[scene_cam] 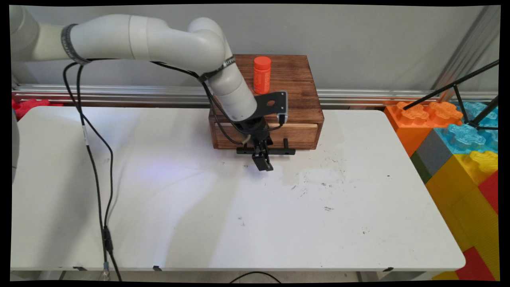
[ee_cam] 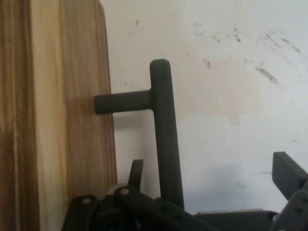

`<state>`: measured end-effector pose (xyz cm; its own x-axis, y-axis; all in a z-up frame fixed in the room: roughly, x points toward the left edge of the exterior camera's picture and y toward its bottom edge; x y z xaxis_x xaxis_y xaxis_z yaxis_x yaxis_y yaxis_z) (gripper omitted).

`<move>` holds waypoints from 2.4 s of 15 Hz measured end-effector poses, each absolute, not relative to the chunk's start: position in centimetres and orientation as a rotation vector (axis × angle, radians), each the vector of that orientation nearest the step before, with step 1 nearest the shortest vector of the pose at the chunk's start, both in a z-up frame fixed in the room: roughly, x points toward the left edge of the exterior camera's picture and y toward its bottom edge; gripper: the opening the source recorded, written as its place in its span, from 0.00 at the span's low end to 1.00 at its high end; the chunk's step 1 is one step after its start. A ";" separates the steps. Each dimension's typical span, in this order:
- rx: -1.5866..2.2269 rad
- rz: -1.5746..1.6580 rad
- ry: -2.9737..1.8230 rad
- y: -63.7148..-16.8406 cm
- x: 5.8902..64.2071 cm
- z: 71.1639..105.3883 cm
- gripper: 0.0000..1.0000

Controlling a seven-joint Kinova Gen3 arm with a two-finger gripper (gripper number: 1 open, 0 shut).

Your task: Open the drawer

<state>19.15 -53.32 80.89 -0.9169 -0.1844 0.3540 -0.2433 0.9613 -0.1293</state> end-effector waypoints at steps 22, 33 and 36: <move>0.305 0.207 -2.787 -51.8 16.8 77.1 1.00; 0.271 0.199 -2.793 -46.3 15.7 77.5 1.00; 0.265 0.199 -2.794 -45.1 15.3 77.6 1.00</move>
<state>15.32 -45.08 77.55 -0.9295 -0.1596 0.3326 -0.2051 0.9729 -0.1064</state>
